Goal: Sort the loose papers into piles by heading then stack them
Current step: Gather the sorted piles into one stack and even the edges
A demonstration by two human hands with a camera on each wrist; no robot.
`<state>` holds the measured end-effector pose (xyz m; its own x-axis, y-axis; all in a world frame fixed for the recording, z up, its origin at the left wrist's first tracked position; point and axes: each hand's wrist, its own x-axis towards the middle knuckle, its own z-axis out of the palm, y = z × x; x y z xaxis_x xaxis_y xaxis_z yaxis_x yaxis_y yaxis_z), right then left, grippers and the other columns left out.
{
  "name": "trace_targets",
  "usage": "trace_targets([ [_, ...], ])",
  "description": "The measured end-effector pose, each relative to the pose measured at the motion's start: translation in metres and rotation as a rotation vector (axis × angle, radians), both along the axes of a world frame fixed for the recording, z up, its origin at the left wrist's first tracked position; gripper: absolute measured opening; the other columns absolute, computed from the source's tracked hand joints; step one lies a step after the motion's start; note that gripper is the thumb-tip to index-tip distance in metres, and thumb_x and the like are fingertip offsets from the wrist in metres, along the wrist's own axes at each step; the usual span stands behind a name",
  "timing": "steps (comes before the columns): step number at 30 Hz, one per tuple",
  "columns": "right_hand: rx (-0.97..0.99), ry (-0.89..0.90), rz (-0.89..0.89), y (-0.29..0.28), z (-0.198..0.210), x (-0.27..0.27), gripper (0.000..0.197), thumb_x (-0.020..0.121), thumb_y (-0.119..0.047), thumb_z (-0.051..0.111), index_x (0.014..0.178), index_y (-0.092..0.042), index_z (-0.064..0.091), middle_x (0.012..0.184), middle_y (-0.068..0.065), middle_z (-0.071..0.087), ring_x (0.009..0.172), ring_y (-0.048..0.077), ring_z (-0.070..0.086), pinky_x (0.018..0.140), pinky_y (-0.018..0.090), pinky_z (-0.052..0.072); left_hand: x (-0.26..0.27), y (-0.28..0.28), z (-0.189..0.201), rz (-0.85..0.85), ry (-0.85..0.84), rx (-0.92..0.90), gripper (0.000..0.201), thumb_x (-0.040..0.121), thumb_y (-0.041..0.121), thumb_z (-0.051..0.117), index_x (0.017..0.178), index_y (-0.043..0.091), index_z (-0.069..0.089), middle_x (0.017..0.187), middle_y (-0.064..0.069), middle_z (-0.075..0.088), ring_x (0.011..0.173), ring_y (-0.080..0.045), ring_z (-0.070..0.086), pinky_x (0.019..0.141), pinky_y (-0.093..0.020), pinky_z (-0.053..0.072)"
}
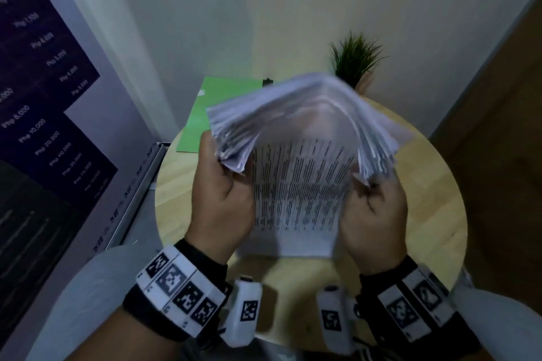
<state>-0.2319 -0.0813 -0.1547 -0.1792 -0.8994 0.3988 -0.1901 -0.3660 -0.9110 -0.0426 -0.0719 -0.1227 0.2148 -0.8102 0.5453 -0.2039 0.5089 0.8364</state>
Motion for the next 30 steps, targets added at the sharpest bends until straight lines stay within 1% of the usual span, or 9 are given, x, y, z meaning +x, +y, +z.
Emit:
trace_targets([
  [2, -0.081, -0.065, 0.039, 0.007, 0.022, 0.007, 0.044, 0.097, -0.030, 0.050, 0.128, 0.001, 0.059, 0.096, -0.018, 0.058, 0.093, 0.014, 0.056, 0.087, 0.039, 0.046, -0.006, 0.006, 0.012, 0.022, -0.004, -0.101, 0.046, 0.097, -0.020, 0.040, 0.141, -0.008, 0.041, 0.139, -0.010, 0.054, 0.134, -0.012, 0.051, 0.113, -0.026, 0.037],
  [5, -0.192, 0.018, -0.002, 0.013, 0.040, 0.015, 0.027, 0.100, -0.022, 0.047, 0.125, -0.018, 0.058, 0.107, 0.011, 0.065, 0.106, 0.027, 0.063, 0.100, 0.045, 0.052, -0.015, 0.013, 0.025, 0.031, -0.042, -0.163, 0.047, 0.100, -0.015, 0.040, 0.145, -0.002, 0.035, 0.142, -0.003, 0.051, 0.137, -0.008, 0.048, 0.115, -0.026, 0.036],
  [7, -0.123, 0.067, 0.004, 0.009, 0.031, 0.018, 0.033, 0.102, -0.018, 0.046, 0.134, -0.018, 0.053, 0.119, -0.002, 0.067, 0.115, 0.014, 0.063, 0.102, 0.040, 0.052, -0.017, 0.012, 0.017, 0.022, -0.081, -0.105, 0.051, 0.100, -0.014, 0.040, 0.140, 0.017, 0.039, 0.136, 0.015, 0.052, 0.130, 0.001, 0.050, 0.108, -0.018, 0.038],
  [10, 0.148, 0.060, 0.125, 0.003, 0.005, 0.019, 0.047, 0.106, -0.024, 0.044, 0.135, -0.058, 0.030, 0.121, -0.055, 0.048, 0.118, -0.022, 0.050, 0.111, 0.031, 0.043, -0.008, 0.002, -0.014, -0.054, -0.055, 0.110, 0.057, 0.098, -0.008, 0.044, 0.130, 0.038, 0.041, 0.126, 0.031, 0.057, 0.123, 0.005, 0.053, 0.101, -0.015, 0.040],
  [13, 0.209, -0.001, 0.107, 0.001, -0.012, 0.016, 0.053, 0.103, -0.017, 0.054, 0.140, -0.046, 0.030, 0.132, -0.042, 0.051, 0.124, -0.011, 0.053, 0.115, 0.041, 0.043, 0.006, -0.005, -0.036, -0.075, 0.027, 0.271, 0.068, 0.093, 0.002, 0.055, 0.129, 0.058, 0.040, 0.133, 0.025, 0.058, 0.129, -0.003, 0.054, 0.107, -0.036, 0.045],
  [16, 0.226, -0.076, 0.080, -0.006, -0.014, 0.009, 0.046, 0.090, -0.019, 0.057, 0.126, -0.044, 0.042, 0.124, -0.026, 0.064, 0.121, 0.004, 0.060, 0.109, 0.043, 0.048, 0.016, -0.012, -0.042, -0.065, 0.165, 0.351, 0.077, 0.084, 0.006, 0.062, 0.149, 0.034, 0.034, 0.144, 0.003, 0.056, 0.133, -0.017, 0.053, 0.109, -0.053, 0.046],
  [23, 0.244, -0.162, 0.058, -0.021, -0.012, -0.007, 0.043, 0.097, 0.005, 0.056, 0.115, -0.033, 0.047, 0.111, -0.008, 0.064, 0.100, 0.002, 0.064, 0.086, 0.028, 0.050, 0.025, -0.022, -0.042, -0.101, 0.244, 0.284, 0.078, 0.070, 0.011, 0.067, 0.139, -0.014, 0.042, 0.118, -0.007, 0.070, 0.112, -0.012, 0.067, 0.090, -0.028, 0.055],
  [26, 0.252, -0.181, 0.061, -0.023, -0.010, -0.007, 0.048, 0.096, 0.012, 0.054, 0.121, -0.028, 0.043, 0.114, -0.008, 0.061, 0.101, -0.006, 0.062, 0.087, 0.022, 0.048, 0.025, -0.024, -0.044, -0.073, 0.119, 0.285, 0.041, 0.085, -0.003, 0.055, 0.123, 0.007, 0.068, 0.104, 0.012, 0.075, 0.100, 0.007, 0.067, 0.085, -0.012, 0.050],
  [30, 0.264, -0.045, 0.053, -0.019, 0.002, -0.006, 0.081, 0.094, 0.003, 0.065, 0.152, -0.026, 0.017, 0.147, -0.021, 0.041, 0.127, -0.011, 0.049, 0.107, 0.023, 0.045, 0.019, -0.023, -0.046, -0.052, -0.007, 0.196, 0.040, 0.099, -0.003, 0.051, 0.139, 0.000, 0.050, 0.133, 0.005, 0.064, 0.125, -0.004, 0.057, 0.103, -0.021, 0.045],
])
